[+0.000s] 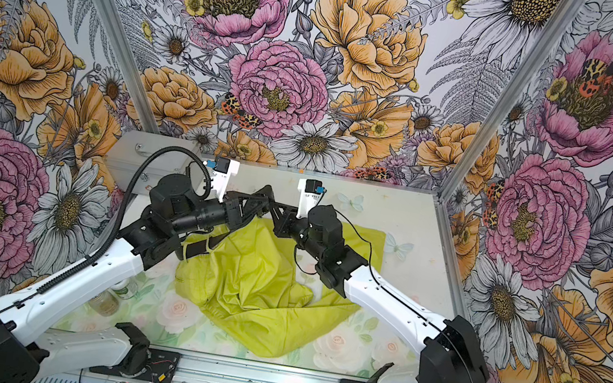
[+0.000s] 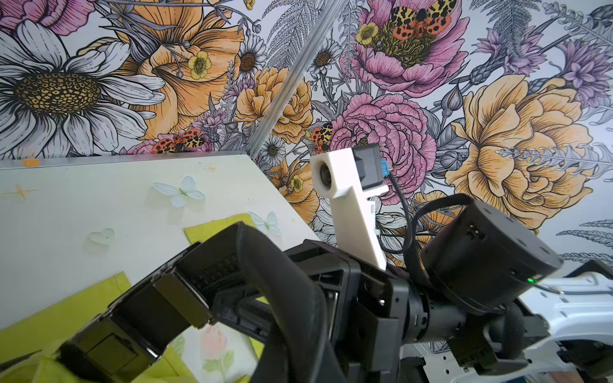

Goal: Remove the belt from the trousers

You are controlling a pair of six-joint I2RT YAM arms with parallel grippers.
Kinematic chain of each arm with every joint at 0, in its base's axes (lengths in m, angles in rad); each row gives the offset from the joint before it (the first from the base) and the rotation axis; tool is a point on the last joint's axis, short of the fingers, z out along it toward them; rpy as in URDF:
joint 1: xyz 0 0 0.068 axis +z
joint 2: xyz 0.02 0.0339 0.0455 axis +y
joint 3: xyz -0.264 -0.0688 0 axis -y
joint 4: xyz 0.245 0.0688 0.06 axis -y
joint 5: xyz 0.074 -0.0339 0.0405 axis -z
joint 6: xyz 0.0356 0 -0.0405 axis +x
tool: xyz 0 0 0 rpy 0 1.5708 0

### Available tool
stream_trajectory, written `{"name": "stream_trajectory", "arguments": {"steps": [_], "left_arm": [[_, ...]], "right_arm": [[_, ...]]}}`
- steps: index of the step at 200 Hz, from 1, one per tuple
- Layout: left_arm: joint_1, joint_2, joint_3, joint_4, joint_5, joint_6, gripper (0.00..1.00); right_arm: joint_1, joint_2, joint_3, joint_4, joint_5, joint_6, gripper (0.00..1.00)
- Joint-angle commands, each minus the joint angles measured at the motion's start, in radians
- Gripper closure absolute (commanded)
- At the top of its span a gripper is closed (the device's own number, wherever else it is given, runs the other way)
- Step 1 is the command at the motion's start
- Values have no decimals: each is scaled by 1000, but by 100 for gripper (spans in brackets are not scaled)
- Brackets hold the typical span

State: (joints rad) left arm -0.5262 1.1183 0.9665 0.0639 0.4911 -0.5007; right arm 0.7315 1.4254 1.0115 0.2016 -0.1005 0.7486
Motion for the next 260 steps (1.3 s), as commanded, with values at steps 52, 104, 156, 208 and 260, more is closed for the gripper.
{"name": "stream_trajectory", "arguments": {"steps": [52, 104, 156, 208, 260], "left_arm": [[-40, -130, 170, 511, 198, 37, 100], [-30, -31, 302, -240, -177, 278, 100], [-46, 56, 313, -322, -271, 283, 100], [-52, 86, 349, -401, -290, 244, 100], [-34, 41, 333, -413, -208, 217, 100]], "right_arm": [[-67, 134, -107, -376, 167, -6, 78], [100, -115, -38, -366, 345, -218, 63], [156, -263, -24, -329, 446, -231, 55], [254, -169, -22, -175, 531, -508, 40], [240, 7, -18, 71, 600, -577, 29]]}}
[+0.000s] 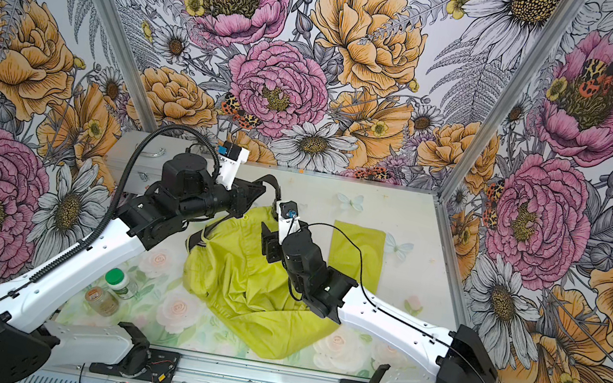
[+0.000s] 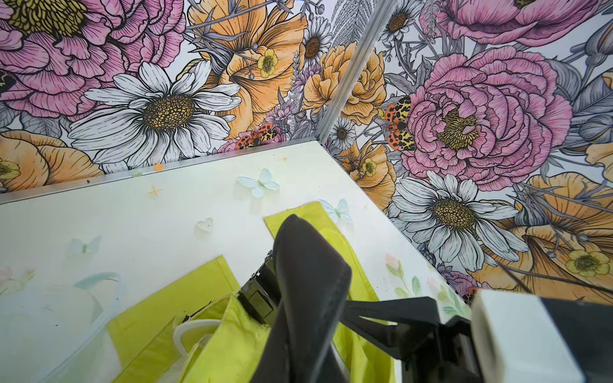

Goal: Remove the belt from the trousers

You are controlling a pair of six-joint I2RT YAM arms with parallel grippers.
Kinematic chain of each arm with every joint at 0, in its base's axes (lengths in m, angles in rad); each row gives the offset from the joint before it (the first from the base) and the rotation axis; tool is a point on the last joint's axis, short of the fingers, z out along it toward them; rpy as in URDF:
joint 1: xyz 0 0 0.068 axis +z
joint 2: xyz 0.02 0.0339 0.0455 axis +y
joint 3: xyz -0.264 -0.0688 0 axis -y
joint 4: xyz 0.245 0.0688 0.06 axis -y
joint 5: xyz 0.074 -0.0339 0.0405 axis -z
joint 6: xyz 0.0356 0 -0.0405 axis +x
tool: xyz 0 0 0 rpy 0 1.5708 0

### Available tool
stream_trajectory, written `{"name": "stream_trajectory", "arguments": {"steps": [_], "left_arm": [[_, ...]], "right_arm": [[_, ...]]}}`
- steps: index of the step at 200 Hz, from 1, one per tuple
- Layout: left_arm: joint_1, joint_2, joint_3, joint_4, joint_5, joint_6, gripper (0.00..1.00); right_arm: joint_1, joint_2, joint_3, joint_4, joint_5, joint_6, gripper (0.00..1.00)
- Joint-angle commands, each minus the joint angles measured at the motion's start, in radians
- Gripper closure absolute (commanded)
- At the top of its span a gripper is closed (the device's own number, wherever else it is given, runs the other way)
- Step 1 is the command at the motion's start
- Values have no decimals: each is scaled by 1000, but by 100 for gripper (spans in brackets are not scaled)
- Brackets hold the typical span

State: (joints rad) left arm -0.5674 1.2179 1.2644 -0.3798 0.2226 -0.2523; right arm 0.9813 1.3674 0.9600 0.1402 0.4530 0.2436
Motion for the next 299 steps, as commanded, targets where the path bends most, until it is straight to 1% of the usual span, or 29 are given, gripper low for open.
{"name": "stream_trajectory", "arguments": {"steps": [1, 15, 30, 51, 58, 72, 84, 93, 98, 104, 117, 126, 145, 154, 160, 168, 190, 207, 232, 248, 258, 266, 274, 287, 295, 299], "left_arm": [[8, -61, 34, 30, 62, -32, 100], [20, -74, 26, 26, 89, -32, 100], [42, -92, 10, 17, 120, -23, 100], [71, -119, -24, -3, 149, 11, 100], [79, -130, -35, -12, 155, 27, 100], [100, -144, -53, -36, 177, 60, 100], [106, -153, -62, -52, 188, 100, 100], [105, -161, -71, -56, 187, 141, 100], [102, -167, -79, -56, 185, 167, 100], [98, -173, -83, -55, 171, 206, 97], [69, -182, -90, -56, 87, 314, 93], [30, -182, -89, -54, 1, 421, 85], [-75, -153, -82, -51, -208, 668, 66], [-110, -128, -69, -46, -272, 741, 59], [-121, -105, -59, -43, -294, 773, 56], [-133, -78, -41, -44, -316, 797, 52], [-150, -22, -6, -40, -358, 832, 46], [-159, 4, 11, -29, -388, 850, 45], [-163, 23, 21, 14, -364, 853, 45], [-163, 34, 19, 45, -377, 854, 44], [-163, 42, 25, 51, -388, 850, 48], [-162, 41, 31, 51, -388, 838, 55], [-161, 35, 37, 52, -382, 821, 66], [-155, 23, 40, 52, -361, 785, 88], [-150, 19, 42, 51, -351, 765, 98], [-149, 16, 40, 50, -347, 756, 100]], "right_arm": [[-10, 70, 35, 133, 47, -73, 29], [-16, 111, 71, 139, 63, -77, 29], [-34, 133, 87, 162, 77, -53, 32], [-72, 130, 71, 199, 65, 3, 46], [-89, 123, 60, 211, 44, 26, 53], [-114, 107, 43, 225, -5, 48, 73], [-122, 91, 35, 225, -59, 37, 91], [-124, 77, 32, 214, -105, 20, 100], [-124, 69, 34, 200, -129, 15, 100], [-124, 61, 40, 170, -150, 14, 100], [-124, 52, 63, 86, -193, 21, 100], [-123, 53, 83, 21, -234, 27, 100], [-117, 66, 131, -126, -271, 59, 100], [-113, 67, 138, -166, -268, 69, 100], [-110, 62, 131, -172, -267, 74, 100], [-109, 52, 119, -172, -263, 83, 100], [-109, 24, 104, -190, -240, 96, 100], [-110, 18, 118, -232, -232, 92, 100], [-119, 29, 153, -299, -265, 91, 100], [-123, 25, 155, -306, -277, 97, 100], [-124, 23, 154, -312, -283, 98, 100], [-129, 22, 158, -321, -295, 105, 100], [-136, 23, 165, -337, -309, 121, 100], [-155, 17, 174, -360, -345, 156, 100], [-165, 7, 183, -379, -366, 177, 84], [-169, 1, 189, -392, -374, 187, 78]]}}
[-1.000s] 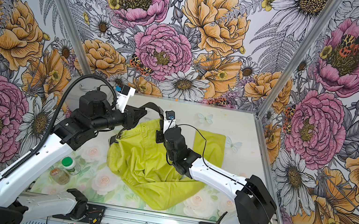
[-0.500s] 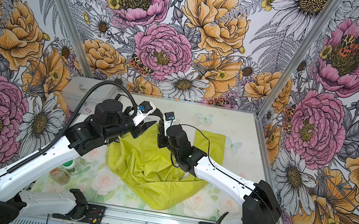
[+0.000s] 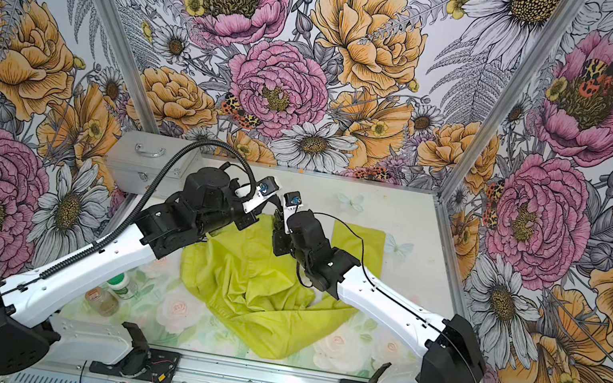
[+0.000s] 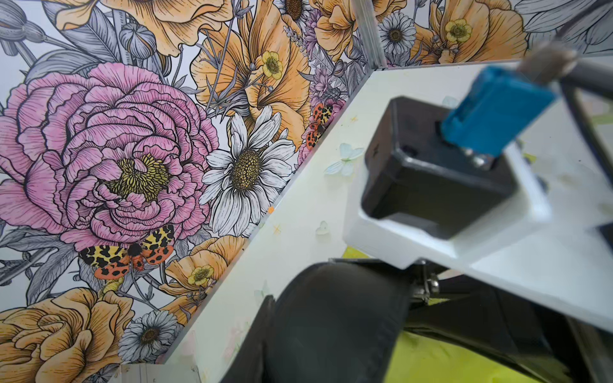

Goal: Remove the belt from the trousers

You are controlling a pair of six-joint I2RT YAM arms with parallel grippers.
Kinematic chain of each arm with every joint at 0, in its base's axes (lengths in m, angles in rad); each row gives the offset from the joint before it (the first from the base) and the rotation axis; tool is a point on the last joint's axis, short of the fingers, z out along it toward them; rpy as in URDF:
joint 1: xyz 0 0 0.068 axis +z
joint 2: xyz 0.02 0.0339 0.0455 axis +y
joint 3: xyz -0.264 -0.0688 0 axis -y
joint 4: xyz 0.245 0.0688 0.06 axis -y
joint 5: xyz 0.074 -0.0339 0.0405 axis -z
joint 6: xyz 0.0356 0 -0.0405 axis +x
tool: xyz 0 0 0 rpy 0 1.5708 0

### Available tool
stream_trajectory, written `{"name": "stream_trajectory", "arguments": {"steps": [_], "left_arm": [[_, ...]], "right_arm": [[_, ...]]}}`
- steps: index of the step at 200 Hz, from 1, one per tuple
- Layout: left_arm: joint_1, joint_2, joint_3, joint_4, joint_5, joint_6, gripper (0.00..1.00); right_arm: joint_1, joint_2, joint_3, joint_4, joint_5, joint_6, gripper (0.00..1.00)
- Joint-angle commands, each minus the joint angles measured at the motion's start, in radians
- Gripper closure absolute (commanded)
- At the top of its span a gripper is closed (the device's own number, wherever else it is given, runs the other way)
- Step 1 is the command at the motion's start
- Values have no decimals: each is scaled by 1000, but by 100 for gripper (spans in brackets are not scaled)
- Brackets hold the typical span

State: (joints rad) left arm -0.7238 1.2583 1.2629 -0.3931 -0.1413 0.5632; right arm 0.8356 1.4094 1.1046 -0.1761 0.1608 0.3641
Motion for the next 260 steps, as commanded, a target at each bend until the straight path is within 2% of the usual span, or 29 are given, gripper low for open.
{"name": "stream_trajectory", "arguments": {"steps": [1, 8, 34, 63, 85, 111, 147, 189, 201, 223, 232, 245, 260], "left_arm": [[8, -25, 40, 63, 18, -61, 100], [12, -30, 37, 63, 24, -75, 100], [17, -30, 24, 63, 49, -116, 100], [18, -11, 26, 60, 39, -158, 100], [16, -4, 32, 54, 30, -188, 100], [12, 2, 40, 43, 9, -198, 100], [5, 13, 47, 27, -17, -200, 100], [0, 18, 50, 23, -24, -202, 100], [-1, 18, 50, 21, -25, -200, 100], [-2, 15, 48, 18, -27, -199, 100], [-3, 13, 46, 17, -28, -199, 100], [-4, 13, 44, 16, -27, -197, 100], [-5, 15, 43, 14, -29, -199, 100]], "right_arm": [[-24, -42, 47, -79, -84, 67, 76], [-26, -56, 62, -105, -96, 77, 69], [-22, -105, 124, -219, -106, 127, 54], [2, -134, 196, -338, -67, 151, 46], [25, -170, 209, -350, 10, 175, 43], [33, -156, 236, -353, 65, 208, 42], [54, -68, 323, -399, 92, 180, 41], [56, -29, 354, -404, 84, 171, 43], [56, -26, 354, -404, 94, 170, 49], [56, -34, 353, -403, 112, 171, 71], [56, -38, 354, -402, 114, 169, 75], [56, -40, 356, -402, 114, 167, 73], [57, -37, 363, -402, 112, 165, 61]]}}
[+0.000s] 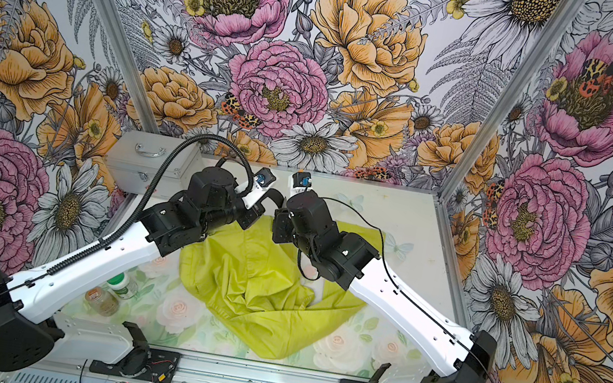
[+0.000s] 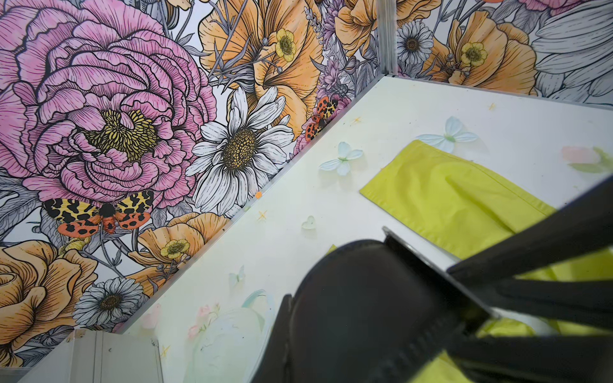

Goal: Remove the belt from the trousers

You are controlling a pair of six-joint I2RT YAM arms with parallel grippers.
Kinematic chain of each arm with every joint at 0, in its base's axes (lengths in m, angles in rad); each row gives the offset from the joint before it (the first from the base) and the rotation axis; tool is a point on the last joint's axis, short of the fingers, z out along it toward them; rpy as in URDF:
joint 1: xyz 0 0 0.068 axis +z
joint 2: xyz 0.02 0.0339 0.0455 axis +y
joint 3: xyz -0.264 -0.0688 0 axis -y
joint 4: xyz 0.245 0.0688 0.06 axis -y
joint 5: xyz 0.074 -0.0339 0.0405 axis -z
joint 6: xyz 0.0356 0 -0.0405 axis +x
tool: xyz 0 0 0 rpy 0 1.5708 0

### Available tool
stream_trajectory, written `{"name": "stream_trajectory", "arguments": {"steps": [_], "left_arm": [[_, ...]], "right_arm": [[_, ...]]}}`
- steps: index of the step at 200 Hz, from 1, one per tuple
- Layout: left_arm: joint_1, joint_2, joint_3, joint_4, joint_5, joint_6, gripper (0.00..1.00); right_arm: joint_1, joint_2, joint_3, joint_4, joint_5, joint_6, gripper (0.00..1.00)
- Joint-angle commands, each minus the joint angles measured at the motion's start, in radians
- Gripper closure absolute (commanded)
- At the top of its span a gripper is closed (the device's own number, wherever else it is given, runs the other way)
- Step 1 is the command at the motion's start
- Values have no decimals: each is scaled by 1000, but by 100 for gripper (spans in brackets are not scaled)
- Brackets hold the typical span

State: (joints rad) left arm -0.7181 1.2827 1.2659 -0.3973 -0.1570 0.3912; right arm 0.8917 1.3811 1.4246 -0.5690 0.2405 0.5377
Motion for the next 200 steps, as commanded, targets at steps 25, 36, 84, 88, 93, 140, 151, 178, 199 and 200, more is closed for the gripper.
{"name": "stream_trajectory", "arguments": {"steps": [25, 36, 84, 88, 93, 140, 151, 178, 199, 200], "left_arm": [[-15, -5, 41, 14, -16, -26, 100], [-15, -4, 41, 12, -17, -28, 100], [-17, -13, 41, 5, -24, -24, 100], [-18, -12, 41, 5, -24, -23, 100], [-18, -11, 42, 5, -24, -23, 100], [-18, -8, 43, 2, -21, -27, 100], [-19, -8, 41, 1, -22, -27, 100], [-20, -6, 39, -2, -21, -29, 100], [-21, -5, 41, -3, -21, -30, 100], [-21, -5, 40, -3, -21, -31, 100]], "right_arm": [[1, 4, 61, -9, 27, -17, 59], [1, 11, 66, -11, 26, -23, 59], [1, 35, 63, -30, 13, -16, 64], [0, 37, 63, -33, 10, -14, 64], [1, 38, 63, -36, 8, -12, 63], [1, 30, 62, -43, 29, -9, 82], [1, 26, 62, -43, 32, -11, 84], [1, 26, 66, -43, 26, -12, 70], [1, 30, 79, -43, 16, -15, 66], [1, 30, 80, -43, 16, -16, 66]]}}
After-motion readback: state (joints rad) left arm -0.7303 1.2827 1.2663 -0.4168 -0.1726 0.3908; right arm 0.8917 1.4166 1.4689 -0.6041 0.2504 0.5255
